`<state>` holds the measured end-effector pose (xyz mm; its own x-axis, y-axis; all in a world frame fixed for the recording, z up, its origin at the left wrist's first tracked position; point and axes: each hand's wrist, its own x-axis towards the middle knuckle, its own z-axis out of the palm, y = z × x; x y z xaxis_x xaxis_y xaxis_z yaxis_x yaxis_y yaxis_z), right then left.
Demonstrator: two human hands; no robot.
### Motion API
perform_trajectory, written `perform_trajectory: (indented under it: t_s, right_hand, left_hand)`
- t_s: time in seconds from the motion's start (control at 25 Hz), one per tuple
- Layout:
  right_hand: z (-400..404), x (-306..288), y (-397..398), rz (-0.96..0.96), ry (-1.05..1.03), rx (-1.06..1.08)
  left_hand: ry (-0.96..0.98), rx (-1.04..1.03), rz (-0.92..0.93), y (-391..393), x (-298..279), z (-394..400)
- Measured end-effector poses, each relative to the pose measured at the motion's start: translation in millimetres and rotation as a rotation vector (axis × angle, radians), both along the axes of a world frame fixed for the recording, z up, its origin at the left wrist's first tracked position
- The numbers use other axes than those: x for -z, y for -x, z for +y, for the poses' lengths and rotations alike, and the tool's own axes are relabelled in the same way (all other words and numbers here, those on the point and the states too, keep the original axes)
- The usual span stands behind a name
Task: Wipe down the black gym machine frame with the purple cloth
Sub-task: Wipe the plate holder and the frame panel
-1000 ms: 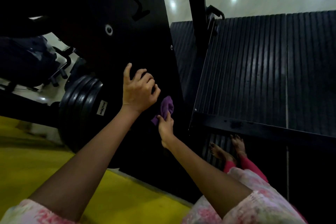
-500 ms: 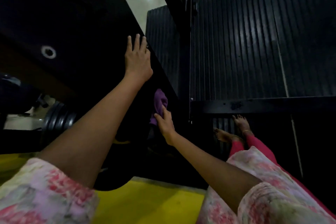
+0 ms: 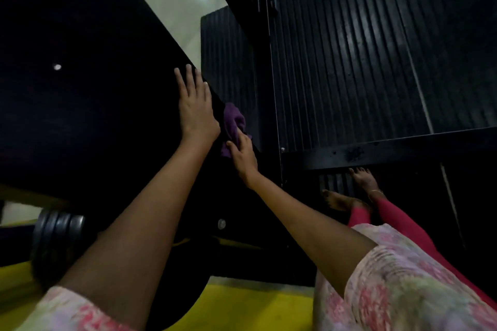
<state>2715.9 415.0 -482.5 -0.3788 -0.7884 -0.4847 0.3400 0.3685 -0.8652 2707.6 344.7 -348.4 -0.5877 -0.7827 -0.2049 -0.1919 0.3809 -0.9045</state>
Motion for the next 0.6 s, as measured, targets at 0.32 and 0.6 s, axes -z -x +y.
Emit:
perform_trajectory:
  t_s: [0.32, 0.6]
  right_hand:
    - [8, 123, -17, -0.211, -0.283, -0.060]
    - [-20, 94, 18, -0.165, -0.099, 0.065]
  left_hand:
    - [-0.121, -0.072, 0.041, 10, 69, -3]
    - [-0.120, -0.059, -0.016, 18, 89, -6]
